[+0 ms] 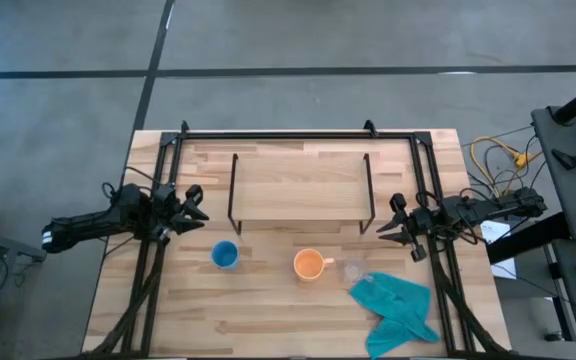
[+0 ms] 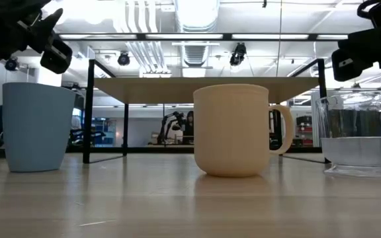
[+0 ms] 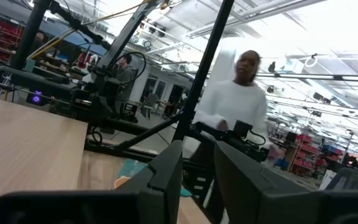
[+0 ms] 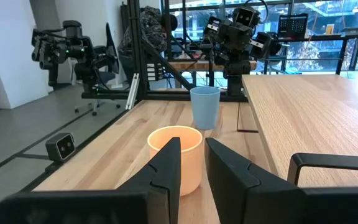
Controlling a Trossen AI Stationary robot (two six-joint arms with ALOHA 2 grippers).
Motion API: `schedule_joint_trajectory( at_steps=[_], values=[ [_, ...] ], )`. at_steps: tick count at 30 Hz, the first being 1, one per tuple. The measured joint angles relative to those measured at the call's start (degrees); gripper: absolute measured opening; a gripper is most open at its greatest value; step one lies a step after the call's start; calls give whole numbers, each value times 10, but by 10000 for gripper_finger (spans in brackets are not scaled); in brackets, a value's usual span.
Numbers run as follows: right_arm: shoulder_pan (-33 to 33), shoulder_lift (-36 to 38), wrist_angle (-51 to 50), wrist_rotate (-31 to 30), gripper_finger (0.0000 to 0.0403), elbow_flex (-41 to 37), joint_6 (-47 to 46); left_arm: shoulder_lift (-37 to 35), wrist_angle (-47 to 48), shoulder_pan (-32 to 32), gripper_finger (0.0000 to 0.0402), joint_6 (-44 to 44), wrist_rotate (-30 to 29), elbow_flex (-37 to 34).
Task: Stack small to large cups/mugs on shelf
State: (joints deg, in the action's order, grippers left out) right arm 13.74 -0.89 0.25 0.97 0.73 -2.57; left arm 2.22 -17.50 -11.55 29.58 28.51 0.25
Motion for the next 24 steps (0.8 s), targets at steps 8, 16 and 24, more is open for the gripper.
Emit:
schedule_joint_trajectory(
  at_steps=[8, 16, 24],
  values=[
    [0, 0, 0, 0, 68, 0, 0, 0, 0, 0, 81, 0, 0, 0],
    [0, 0, 0, 0, 68, 0, 0, 0, 0, 0, 81, 0, 0, 0],
    [0, 0, 7, -2, 68, 0, 0, 0, 0, 0, 81, 0, 0, 0]
  ],
)
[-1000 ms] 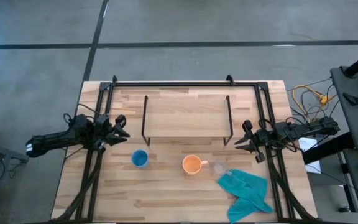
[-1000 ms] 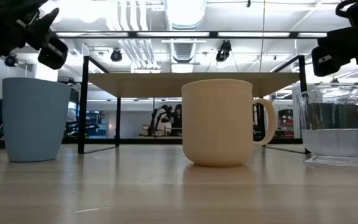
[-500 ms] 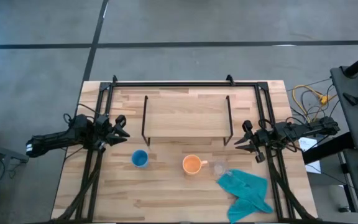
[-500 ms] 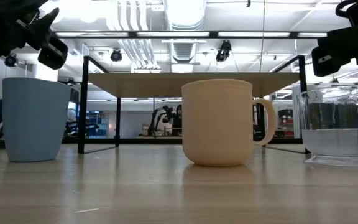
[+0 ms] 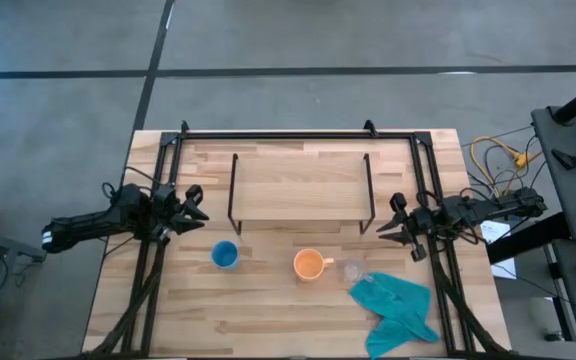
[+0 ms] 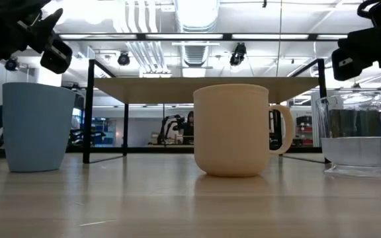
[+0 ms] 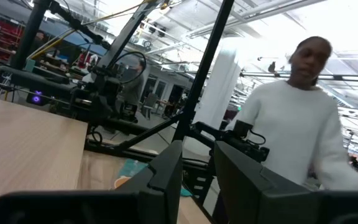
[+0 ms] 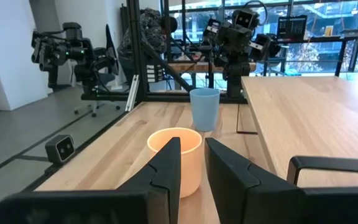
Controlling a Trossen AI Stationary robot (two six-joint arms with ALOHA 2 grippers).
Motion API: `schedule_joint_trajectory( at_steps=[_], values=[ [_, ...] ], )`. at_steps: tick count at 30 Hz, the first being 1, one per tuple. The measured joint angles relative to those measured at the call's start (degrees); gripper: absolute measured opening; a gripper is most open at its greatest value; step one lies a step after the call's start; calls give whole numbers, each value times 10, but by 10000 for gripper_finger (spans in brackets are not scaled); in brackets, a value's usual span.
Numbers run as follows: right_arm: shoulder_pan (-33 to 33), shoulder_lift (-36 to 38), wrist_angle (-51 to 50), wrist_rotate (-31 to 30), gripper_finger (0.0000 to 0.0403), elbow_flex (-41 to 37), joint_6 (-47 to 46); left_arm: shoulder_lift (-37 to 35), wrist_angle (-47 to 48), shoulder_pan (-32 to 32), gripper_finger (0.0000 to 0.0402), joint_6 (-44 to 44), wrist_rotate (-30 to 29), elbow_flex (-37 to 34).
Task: Stack small to large cups/mugs on shelf
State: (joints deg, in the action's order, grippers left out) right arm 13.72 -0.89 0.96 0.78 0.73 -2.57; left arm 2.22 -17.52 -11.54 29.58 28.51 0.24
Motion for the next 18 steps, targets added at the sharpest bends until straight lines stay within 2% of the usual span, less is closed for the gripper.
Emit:
schedule_joint_trajectory(
  at_steps=[5, 13, 16, 18],
  values=[
    [0, 0, 6, -3, 68, 0, -41, 0, 0, 0, 81, 0, 0, 0],
    [0, 0, 24, -9, 68, 0, -37, 0, -2, 0, 81, -4, -4, 0],
    [0, 0, 87, -17, 68, 0, -76, 0, -5, 0, 81, -5, -5, 0],
    [0, 0, 138, -48, 68, 0, -120, 0, -5, 0, 81, -1, -5, 0]
  ],
)
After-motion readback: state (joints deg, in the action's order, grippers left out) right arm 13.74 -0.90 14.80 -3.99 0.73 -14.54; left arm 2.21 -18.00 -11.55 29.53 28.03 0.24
